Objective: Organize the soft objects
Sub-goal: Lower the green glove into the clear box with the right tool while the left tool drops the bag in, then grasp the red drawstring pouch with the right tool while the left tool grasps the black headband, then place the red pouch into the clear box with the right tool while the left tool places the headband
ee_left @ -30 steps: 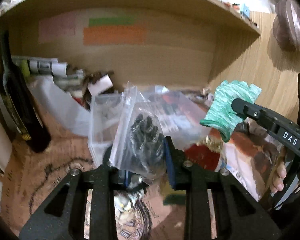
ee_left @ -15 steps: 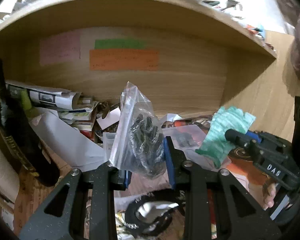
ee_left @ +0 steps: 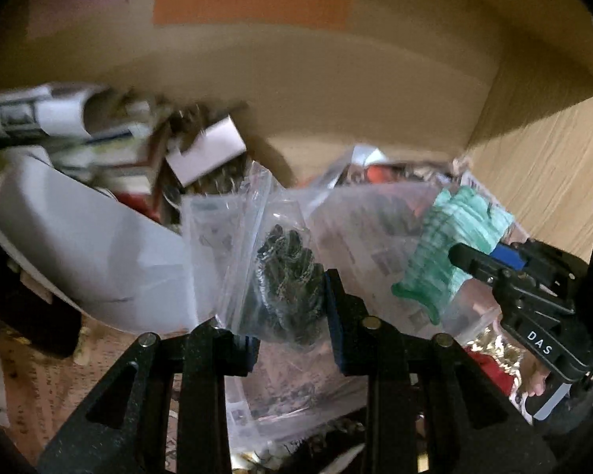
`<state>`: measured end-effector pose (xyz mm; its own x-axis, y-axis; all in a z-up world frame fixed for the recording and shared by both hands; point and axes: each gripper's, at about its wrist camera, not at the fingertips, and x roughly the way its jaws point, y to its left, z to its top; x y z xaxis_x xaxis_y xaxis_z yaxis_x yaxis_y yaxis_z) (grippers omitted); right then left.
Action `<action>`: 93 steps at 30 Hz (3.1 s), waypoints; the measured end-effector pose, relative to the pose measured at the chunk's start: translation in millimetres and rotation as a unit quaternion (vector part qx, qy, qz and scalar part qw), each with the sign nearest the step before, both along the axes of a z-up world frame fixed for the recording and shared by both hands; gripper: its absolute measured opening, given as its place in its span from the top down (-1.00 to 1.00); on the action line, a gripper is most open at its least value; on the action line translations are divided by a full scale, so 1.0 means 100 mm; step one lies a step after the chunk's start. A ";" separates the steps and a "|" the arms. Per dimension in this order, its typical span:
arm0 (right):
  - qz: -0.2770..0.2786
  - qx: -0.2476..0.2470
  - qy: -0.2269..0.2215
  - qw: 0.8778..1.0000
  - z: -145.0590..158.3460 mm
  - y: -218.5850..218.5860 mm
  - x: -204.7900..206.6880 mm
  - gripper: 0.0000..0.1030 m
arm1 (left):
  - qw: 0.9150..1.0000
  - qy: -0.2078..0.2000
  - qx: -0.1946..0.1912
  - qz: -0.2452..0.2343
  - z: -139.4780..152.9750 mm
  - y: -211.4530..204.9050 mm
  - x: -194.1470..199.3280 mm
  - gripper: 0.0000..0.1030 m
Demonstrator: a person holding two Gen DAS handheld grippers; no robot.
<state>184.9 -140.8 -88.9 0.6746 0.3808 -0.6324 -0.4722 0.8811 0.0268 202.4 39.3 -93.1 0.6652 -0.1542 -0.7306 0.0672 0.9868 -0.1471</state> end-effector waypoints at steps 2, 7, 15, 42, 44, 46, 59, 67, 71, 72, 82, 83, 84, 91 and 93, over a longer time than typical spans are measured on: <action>0.005 -0.008 0.010 1.000 -0.06 0.03 0.04 0.64 | 1.000 0.017 -0.005 -0.006 -0.06 -0.01 0.07 0.44; 0.011 -0.017 0.020 1.000 -0.11 0.06 0.06 0.58 | 0.999 0.034 -0.007 -0.018 -0.10 -0.05 0.09 0.43; -0.004 -0.004 -0.013 1.000 0.04 -0.03 -0.03 -0.08 | 1.000 -0.019 0.007 -0.005 0.15 -0.02 -0.17 0.09; -0.017 0.045 -0.022 0.999 -0.03 -0.37 -0.97 -0.49 | 0.997 -0.062 0.029 0.021 -0.08 -0.02 -1.18 -0.61; -0.013 0.045 -0.010 0.999 -0.09 -0.36 -0.97 -0.49 | 0.998 -0.055 0.026 0.020 -0.16 -0.02 -1.20 -0.61; -0.010 0.041 -0.006 0.999 -0.14 -0.34 -0.98 -0.48 | 0.999 -0.047 0.020 0.019 -0.24 -0.03 -1.20 -0.61; -0.017 0.019 0.011 1.000 -0.34 -0.27 -0.92 0.30 | 0.999 -0.031 0.002 0.009 -0.44 -0.13 -1.14 -0.06; -0.013 0.023 -0.008 1.000 -0.27 -0.32 -0.96 0.79 | 0.999 -0.049 0.004 0.011 -0.39 -0.12 -1.17 0.45; -0.010 0.034 -0.023 0.999 -0.19 -0.32 -1.00 0.81 | 0.998 -0.061 0.004 0.015 -0.32 -0.11 -1.22 0.58; -0.010 0.036 -0.028 0.999 -0.17 -0.32 -1.02 0.81 | 0.998 -0.066 0.004 0.015 -0.29 -0.12 -1.23 0.60; -0.019 0.066 -0.073 0.995 0.12 -0.41 -1.09 0.82 | 0.992 -0.126 0.016 0.012 0.10 -0.16 -1.38 0.64; -0.021 0.071 -0.079 0.994 0.16 -0.42 -1.10 0.82 | 0.991 -0.131 0.016 0.012 0.14 -0.16 -1.38 0.64; -0.023 0.074 -0.085 0.993 0.20 -0.43 -1.11 0.83 | 0.991 -0.136 0.015 0.012 0.18 -0.15 -1.39 0.64; -0.033 0.094 -0.126 0.987 0.44 -0.48 -1.10 0.85 | 0.986 -0.166 0.013 0.017 0.41 -0.14 -1.36 0.64; -0.034 0.096 -0.135 0.986 0.48 -0.47 -1.07 0.86 | 0.985 -0.173 0.014 0.019 0.46 -0.13 -1.34 0.64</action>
